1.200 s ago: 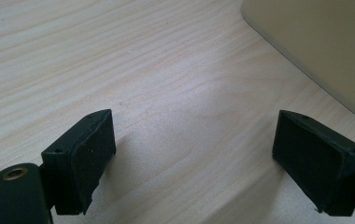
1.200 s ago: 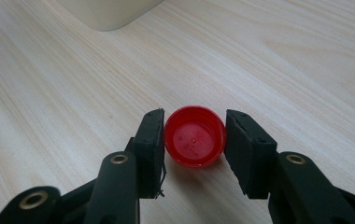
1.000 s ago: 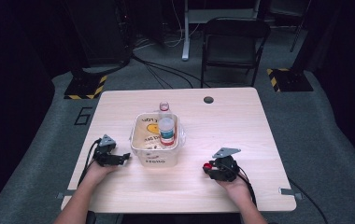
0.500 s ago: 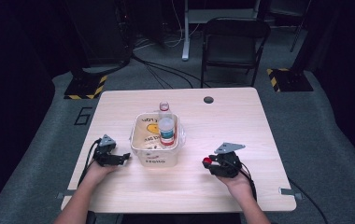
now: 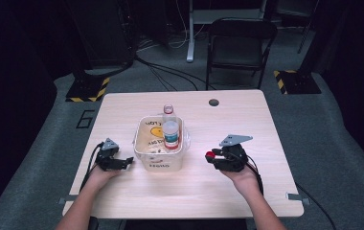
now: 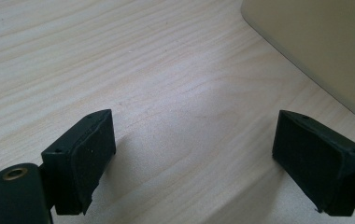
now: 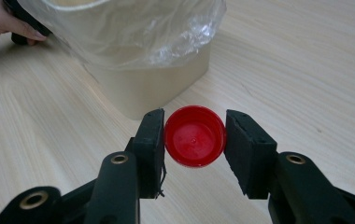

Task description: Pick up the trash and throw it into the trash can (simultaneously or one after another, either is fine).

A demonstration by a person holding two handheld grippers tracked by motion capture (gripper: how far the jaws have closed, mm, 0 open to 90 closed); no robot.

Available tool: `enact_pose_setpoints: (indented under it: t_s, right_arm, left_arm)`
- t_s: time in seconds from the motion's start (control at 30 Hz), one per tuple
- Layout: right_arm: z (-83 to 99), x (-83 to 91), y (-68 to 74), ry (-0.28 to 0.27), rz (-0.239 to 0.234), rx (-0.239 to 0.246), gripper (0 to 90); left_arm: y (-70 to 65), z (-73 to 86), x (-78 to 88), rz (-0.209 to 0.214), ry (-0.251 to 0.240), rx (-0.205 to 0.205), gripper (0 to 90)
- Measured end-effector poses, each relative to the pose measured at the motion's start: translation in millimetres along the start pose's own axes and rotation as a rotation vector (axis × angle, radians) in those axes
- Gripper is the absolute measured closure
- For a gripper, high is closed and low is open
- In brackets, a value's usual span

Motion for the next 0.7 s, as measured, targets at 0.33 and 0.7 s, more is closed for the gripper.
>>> enact_pose_setpoints:
  t_s: [0.33,0.7]
  right_arm:
    - [-24.2,8.2,8.0,-0.016,-0.015,0.04,57.9]
    - [-50.4,14.6,19.9,-0.036,-0.035,0.091,57.9]
  left_arm:
    - [0.0,0.0,0.0,0.0,0.0,0.0,13.0]
    - [0.0,0.0,0.0,0.0,0.0,0.0,13.0]
Point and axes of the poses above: each handheld gripper's, and its own axes: x roughly backward along the jaws, z roughly out of its underside, y roughly to its left, the point moved 4 cm from there along -x, roughly forward along the jaws, and after that the axes turned 3 degrees about -x, right-handed, at the moved point
